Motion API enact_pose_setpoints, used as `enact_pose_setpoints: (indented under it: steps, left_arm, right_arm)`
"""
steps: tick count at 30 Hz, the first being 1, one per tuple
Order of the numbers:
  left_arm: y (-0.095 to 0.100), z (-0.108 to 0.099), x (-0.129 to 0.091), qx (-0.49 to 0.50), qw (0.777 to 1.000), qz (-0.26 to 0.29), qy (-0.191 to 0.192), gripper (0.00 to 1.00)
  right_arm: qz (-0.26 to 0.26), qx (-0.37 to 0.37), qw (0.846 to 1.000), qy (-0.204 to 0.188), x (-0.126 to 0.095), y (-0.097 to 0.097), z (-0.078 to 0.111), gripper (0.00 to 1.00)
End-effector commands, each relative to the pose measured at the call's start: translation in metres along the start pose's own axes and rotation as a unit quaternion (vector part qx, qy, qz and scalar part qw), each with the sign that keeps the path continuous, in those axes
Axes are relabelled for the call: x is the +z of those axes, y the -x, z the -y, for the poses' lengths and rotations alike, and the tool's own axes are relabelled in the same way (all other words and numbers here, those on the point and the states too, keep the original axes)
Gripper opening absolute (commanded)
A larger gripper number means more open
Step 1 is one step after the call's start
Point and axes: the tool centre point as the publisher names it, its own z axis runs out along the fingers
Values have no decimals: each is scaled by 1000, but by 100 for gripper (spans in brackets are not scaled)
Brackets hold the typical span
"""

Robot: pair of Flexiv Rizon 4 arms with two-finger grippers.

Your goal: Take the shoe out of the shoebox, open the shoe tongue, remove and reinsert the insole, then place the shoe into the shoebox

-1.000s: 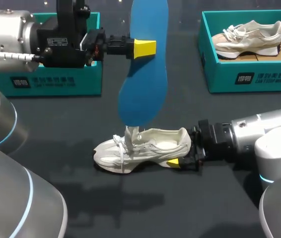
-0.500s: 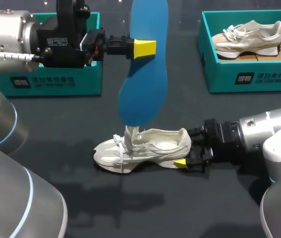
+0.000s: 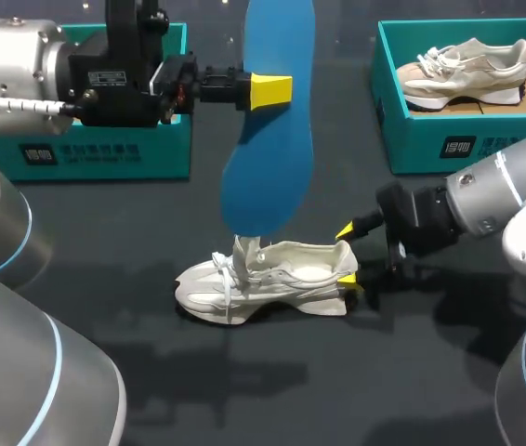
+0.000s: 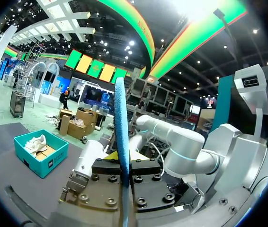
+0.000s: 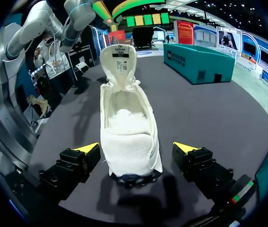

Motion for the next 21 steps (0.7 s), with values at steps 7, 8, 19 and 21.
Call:
enact_pose_setpoints:
  steps: [7,8,19,21]
  left_arm:
    - [0,0,1,0,1000,0,0,0]
    - [0,0,1,0,1000,0,0,0]
    - [0,0,1,0,1000,0,0,0]
    - [0,0,1,0,1000,0,0,0]
  right_arm:
    - [28,-1,992,-122,-9,-4,-12,100]
    - [28,-1,992,-122,-9,-4,-12,100]
    - [34,29,981,-188,-10,2,-16,100]
    - [32,39,976,-211,-11,2,-17,100]
